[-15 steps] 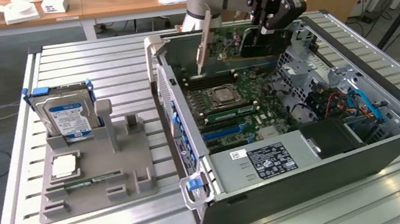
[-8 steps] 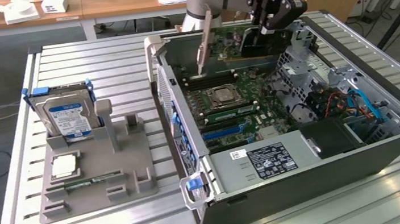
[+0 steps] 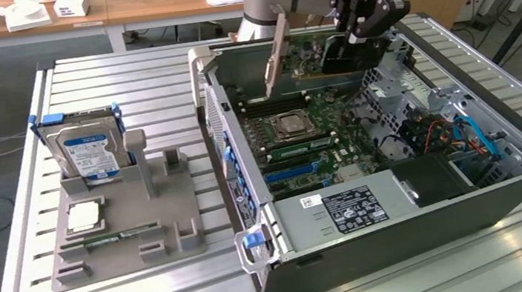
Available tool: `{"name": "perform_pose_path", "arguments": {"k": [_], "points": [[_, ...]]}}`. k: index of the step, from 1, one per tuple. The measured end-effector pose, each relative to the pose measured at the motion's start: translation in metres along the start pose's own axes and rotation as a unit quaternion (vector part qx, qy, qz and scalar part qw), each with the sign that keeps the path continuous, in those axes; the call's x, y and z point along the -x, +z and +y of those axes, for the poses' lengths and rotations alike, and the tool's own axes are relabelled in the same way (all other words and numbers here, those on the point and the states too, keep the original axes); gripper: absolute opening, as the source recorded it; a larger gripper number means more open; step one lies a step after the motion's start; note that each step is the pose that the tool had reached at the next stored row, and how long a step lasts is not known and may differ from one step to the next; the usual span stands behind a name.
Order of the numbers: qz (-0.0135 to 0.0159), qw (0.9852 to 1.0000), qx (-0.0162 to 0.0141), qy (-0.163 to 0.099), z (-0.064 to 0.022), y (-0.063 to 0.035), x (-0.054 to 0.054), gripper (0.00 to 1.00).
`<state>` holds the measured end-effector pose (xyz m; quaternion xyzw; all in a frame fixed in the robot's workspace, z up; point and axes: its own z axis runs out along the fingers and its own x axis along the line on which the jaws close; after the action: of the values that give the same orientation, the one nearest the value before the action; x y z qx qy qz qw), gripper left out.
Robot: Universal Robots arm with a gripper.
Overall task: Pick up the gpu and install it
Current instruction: 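Insert the gpu into the slot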
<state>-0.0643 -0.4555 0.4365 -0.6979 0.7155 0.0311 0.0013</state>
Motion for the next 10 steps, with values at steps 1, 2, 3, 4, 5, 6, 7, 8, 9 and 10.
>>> {"name": "perform_pose_path", "arguments": {"k": [1, 2, 3, 4, 5, 6, 7, 8, 9, 10], "points": [[0.0000, 1.0000, 0.0000, -0.001, -0.0002, 0.0000, 0.0000, 0.27], [0.0000, 1.0000, 0.0000, -0.001, -0.0002, 0.0000, 0.0000, 0.27], [0.0000, 1.0000, 0.0000, -0.001, -0.0002, 0.0000, 0.0000, 0.27], [0.0000, 1.0000, 0.0000, -0.001, -0.0002, 0.0000, 0.0000, 0.27], [-0.0001, 1.0000, -0.0010, -0.001, -0.0001, 0.0001, 0.0001, 0.27], [-0.0001, 1.0000, -0.0033, -0.001, -0.0001, 0.0001, 0.0001, 0.27], [0.0000, 1.0000, -0.0062, -0.002, -0.0001, 0.0000, 0.0001, 0.27], [-0.0001, 1.0000, -0.0090, -0.003, -0.0001, 0.0000, 0.0001, 0.27], [-0.0002, 0.9999, -0.0116, -0.005, -0.0001, 0.0001, 0.0001, 0.27], [-0.0002, 0.9999, -0.0139, -0.006, -0.0001, 0.0002, 0.0001, 0.27]]}}
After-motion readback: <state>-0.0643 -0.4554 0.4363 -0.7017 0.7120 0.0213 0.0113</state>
